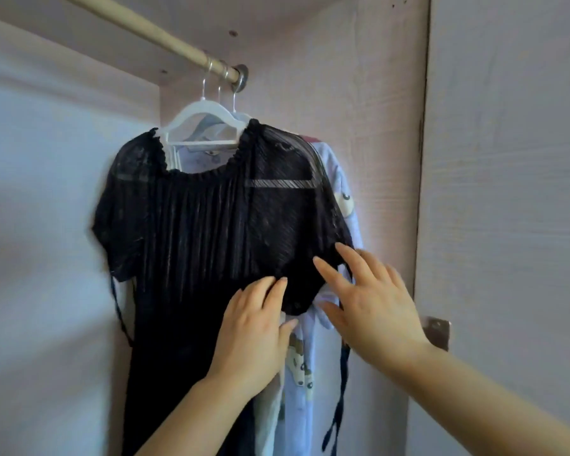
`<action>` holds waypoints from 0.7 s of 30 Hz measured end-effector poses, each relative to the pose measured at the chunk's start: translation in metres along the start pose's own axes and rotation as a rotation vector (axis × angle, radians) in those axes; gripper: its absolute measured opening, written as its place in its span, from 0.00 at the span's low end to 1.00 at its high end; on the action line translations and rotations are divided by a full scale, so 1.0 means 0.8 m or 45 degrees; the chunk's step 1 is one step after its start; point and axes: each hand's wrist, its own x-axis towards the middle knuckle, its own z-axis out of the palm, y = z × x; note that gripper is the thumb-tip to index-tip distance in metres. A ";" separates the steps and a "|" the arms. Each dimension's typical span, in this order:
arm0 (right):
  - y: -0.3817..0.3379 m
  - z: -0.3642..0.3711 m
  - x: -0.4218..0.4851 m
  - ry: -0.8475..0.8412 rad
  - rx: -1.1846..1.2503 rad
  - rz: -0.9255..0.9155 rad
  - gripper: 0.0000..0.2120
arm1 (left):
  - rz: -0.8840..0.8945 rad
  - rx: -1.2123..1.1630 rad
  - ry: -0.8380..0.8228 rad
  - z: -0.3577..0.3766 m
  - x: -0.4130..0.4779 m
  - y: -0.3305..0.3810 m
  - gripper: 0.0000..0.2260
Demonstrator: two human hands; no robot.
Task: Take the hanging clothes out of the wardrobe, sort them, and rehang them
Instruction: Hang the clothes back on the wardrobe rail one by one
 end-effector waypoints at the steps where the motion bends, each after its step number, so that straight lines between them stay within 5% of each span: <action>1: 0.010 -0.006 -0.026 -0.027 -0.013 0.013 0.28 | 0.030 -0.024 0.045 0.008 -0.003 0.014 0.29; 16: 0.227 -0.286 -0.430 -0.449 -0.417 0.521 0.27 | 0.616 -0.546 -0.060 0.025 -0.132 0.454 0.18; 21: 0.288 -0.433 -0.589 -0.571 -0.676 0.832 0.28 | 0.825 -0.758 -0.212 0.018 -0.212 0.636 0.27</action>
